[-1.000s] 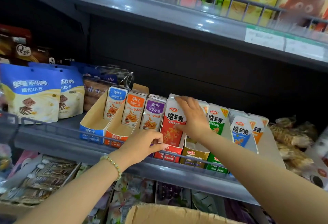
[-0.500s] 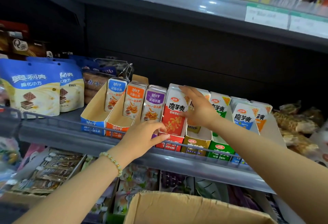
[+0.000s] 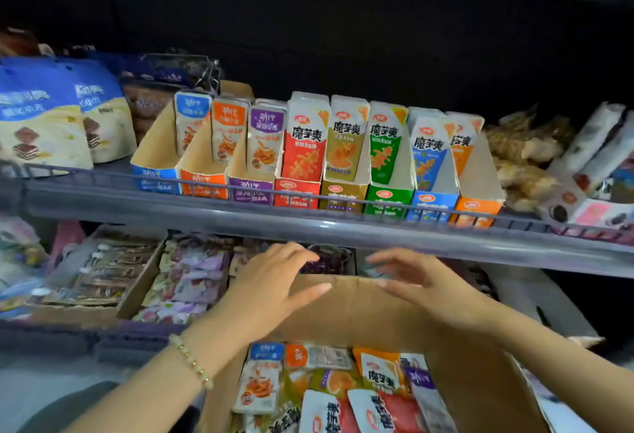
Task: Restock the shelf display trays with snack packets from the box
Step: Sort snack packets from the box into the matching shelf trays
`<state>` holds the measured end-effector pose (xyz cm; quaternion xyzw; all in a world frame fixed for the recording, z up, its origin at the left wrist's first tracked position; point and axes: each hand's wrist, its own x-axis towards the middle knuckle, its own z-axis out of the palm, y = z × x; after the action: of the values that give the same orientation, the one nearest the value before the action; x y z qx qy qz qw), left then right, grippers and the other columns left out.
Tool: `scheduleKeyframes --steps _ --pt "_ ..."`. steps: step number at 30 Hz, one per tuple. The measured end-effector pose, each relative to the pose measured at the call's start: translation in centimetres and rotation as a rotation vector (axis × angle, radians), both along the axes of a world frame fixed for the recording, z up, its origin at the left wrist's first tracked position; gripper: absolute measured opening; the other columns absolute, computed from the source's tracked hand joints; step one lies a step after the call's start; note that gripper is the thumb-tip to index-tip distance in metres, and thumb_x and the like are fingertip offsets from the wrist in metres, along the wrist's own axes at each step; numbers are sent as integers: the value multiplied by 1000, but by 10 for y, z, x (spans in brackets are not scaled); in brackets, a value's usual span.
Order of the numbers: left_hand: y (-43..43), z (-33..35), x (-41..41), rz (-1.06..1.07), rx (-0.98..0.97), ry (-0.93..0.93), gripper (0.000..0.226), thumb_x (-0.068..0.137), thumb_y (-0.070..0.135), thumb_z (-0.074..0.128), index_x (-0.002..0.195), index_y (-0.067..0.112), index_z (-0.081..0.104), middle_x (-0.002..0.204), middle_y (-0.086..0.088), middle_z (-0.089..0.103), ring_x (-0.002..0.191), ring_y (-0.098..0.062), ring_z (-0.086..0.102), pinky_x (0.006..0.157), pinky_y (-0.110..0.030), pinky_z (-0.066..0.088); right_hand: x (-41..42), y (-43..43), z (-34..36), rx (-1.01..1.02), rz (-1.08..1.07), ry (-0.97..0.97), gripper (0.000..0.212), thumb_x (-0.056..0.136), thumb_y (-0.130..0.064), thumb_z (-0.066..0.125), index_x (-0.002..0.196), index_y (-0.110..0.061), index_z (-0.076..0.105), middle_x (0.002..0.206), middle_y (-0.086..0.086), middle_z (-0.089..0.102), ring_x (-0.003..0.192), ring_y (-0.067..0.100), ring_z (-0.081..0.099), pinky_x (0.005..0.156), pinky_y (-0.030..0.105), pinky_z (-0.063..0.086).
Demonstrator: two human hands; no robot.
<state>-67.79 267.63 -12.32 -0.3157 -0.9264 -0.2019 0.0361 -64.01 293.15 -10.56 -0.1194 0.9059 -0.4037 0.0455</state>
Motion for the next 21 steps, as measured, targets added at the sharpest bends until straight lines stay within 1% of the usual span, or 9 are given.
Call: scheduleKeyframes --steps 2,5,6,9,11,14,17,19,21 --pt "10 -23 7 -20 -46 -130 67 83 72 23 135 33 42 139 17 40 129 -5 37 101 -26 36 19 12 -43 71 -3 -135 32 87 -31 68 117 -25 60 118 -10 63 106 -6 59 93 11 44" --pt "24 -61 14 -49 -100 -378 56 90 64 36 134 30 43 143 10 38 132 -10 37 102 -30 37 36 27 -102 176 3 -354 67 71 -66 64 124 -25 55 124 -10 57 110 -2 54 92 11 43" --pt "30 -75 15 -65 -134 -451 54 91 62 38 132 27 46 140 8 42 129 -12 41 100 -29 38 40 32 -119 212 5 -423 76 67 -72 63 127 -25 53 126 -9 55 111 1 52 91 11 42" --pt "44 -107 20 -101 -225 -651 51 90 63 41 120 23 53 128 2 52 109 -14 53 91 -31 45 45 37 -152 318 68 -632 83 73 -59 71 141 -24 39 143 -6 40 127 9 41 105 21 35" --pt "50 -121 23 -128 -330 -725 53 89 65 42 114 20 53 126 -7 55 103 -20 55 87 -32 46 45 35 -160 389 121 -676 83 78 -47 74 145 -22 32 145 -5 31 132 12 35 111 24 29" --pt "53 -134 27 -106 -417 -791 65 83 65 53 126 18 46 126 -4 52 112 -20 53 95 -32 45 42 34 -161 442 98 -683 78 75 -46 78 135 -18 38 135 -1 38 122 13 41 104 24 36" --pt "55 -137 28 -88 -396 -869 66 80 56 66 126 15 42 122 -1 50 108 -16 51 86 -25 44 42 32 -163 550 139 -755 95 69 -60 76 142 -15 34 147 3 35 132 21 38 111 33 33" --pt "55 -137 27 -54 -349 -952 73 79 53 68 133 12 43 135 -3 47 121 -16 47 96 -23 40 42 32 -166 617 195 -757 103 69 -65 72 148 -16 29 154 4 28 140 24 30 116 36 27" --pt "55 -133 27 -50 -308 -986 76 78 55 68 136 11 46 144 0 43 130 -15 41 105 -23 35 43 33 -166 621 209 -758 102 70 -63 73 148 -15 28 155 2 27 141 24 29 116 36 26"
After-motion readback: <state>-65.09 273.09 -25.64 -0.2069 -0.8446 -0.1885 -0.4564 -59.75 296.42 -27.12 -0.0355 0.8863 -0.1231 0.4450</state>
